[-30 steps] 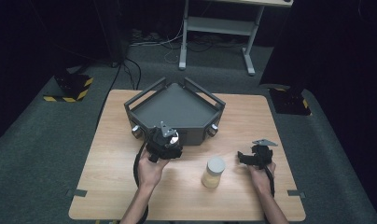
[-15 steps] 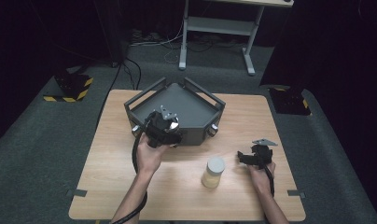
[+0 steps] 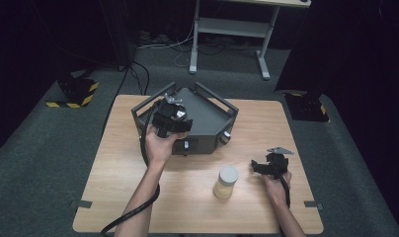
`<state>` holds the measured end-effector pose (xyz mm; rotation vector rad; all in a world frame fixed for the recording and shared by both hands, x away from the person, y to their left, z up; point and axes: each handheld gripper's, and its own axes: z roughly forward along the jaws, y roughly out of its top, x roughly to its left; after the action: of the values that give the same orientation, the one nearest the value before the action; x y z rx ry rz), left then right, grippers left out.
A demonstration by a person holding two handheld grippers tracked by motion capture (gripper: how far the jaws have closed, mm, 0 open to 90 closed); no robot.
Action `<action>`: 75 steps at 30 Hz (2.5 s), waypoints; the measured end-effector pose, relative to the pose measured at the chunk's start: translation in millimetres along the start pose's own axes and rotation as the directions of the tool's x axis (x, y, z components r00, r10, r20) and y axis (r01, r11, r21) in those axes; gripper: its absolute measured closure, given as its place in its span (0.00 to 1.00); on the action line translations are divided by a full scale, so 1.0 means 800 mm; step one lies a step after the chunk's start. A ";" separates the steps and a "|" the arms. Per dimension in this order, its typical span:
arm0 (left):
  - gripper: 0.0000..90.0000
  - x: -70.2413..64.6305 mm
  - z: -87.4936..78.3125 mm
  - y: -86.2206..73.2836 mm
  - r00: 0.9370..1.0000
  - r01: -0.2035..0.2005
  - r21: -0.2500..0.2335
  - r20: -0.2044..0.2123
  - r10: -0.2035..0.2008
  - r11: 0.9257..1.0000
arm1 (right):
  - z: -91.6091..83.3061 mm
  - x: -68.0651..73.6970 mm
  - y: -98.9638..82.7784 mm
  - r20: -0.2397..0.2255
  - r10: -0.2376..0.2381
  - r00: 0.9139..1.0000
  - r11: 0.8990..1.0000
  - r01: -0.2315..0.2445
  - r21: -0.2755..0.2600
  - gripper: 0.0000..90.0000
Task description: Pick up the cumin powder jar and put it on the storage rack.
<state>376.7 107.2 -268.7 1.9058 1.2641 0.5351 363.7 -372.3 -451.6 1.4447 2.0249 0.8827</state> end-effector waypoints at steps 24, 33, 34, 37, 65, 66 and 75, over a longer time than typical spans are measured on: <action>0.35 -0.018 0.077 0.018 0.988 0.017 0.026 -0.153 -0.012 1.000 | 0.000 0.000 -0.001 0.003 0.001 1.000 1.000 -0.001 -0.004 0.08; 0.35 -0.019 0.084 0.016 0.984 -0.012 0.035 -0.176 0.018 0.999 | 0.000 0.000 -0.001 0.004 0.001 1.000 1.000 -0.001 -0.004 0.08; 0.35 -0.017 0.085 0.015 0.985 -0.008 0.033 -0.172 0.014 0.999 | 0.000 0.000 -0.001 0.004 0.001 1.000 1.000 -0.001 -0.004 0.08; 0.35 -0.015 0.086 0.012 0.985 -0.012 0.037 -0.172 0.018 0.999 | 0.000 0.000 -0.001 0.004 0.001 1.000 1.000 -0.001 -0.004 0.08; 0.07 0.001 0.057 -0.007 0.992 0.018 -0.012 -0.126 -0.019 1.000 | -0.001 0.001 -0.001 0.010 0.006 1.000 1.000 -0.006 -0.006 0.09; 0.07 0.002 0.053 -0.008 0.992 0.016 -0.013 -0.121 -0.017 1.000 | 0.000 0.001 -0.001 0.011 0.006 1.000 1.000 -0.006 -0.006 0.09; 0.03 0.010 0.022 -0.025 0.996 0.018 -0.048 -0.087 -0.022 0.999 | -0.001 0.001 -0.001 0.012 0.007 1.000 1.000 -0.007 -0.006 0.09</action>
<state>380.5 112.4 -295.6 1.8459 1.3142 0.6388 362.5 -371.7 -452.1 1.4516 2.0083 0.8804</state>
